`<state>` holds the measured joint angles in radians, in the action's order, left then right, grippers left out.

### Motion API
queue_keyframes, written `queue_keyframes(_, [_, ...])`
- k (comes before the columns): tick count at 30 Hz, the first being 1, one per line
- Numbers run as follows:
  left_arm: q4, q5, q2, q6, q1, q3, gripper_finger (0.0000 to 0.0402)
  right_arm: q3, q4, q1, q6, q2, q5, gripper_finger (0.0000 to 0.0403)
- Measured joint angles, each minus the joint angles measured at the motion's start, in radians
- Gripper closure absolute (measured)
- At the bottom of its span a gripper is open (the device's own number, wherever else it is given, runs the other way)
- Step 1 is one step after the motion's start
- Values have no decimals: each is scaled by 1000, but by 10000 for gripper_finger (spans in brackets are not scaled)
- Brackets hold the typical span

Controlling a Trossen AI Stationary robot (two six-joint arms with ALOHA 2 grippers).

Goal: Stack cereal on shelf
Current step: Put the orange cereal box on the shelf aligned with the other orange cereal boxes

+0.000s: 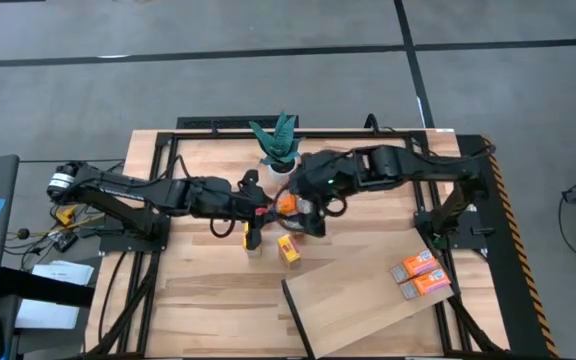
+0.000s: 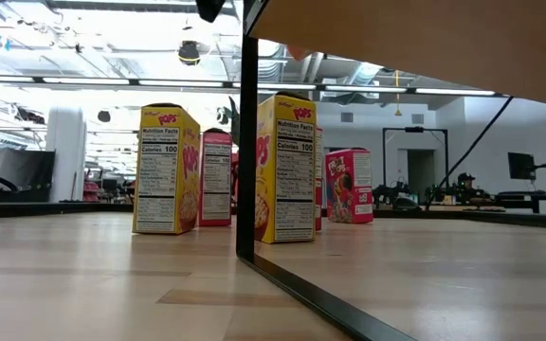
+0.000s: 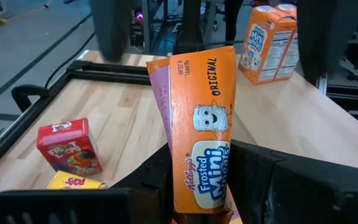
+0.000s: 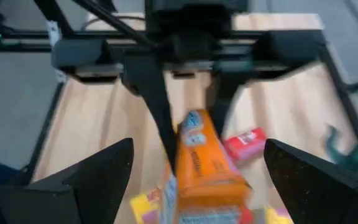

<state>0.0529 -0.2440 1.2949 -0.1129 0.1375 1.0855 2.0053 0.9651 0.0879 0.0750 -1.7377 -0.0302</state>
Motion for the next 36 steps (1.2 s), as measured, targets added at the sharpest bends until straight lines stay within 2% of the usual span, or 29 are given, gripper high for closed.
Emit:
queue_keyframes(6, [7, 20, 0, 3, 0, 0, 297, 4, 2, -13, 6, -33, 9, 4])
queue_keyframes(10, [2, 37, 0, 21, 0, 0, 297, 1, -11, -12, 5, -45, 9, 12])
queue_keyframes(16, [5, 38, -1, 23, 0, 0, 297, 2, 10, -10, 6, -42, 6, 46])
queue_keyframes(25, [0, 38, -1, 26, 0, 0, 297, 1, 32, -10, 11, -37, 6, 125])
queue_keyframes(36, [0, 15, -1, 22, 0, 0, 297, 1, 29, -10, 11, -37, 6, 164])
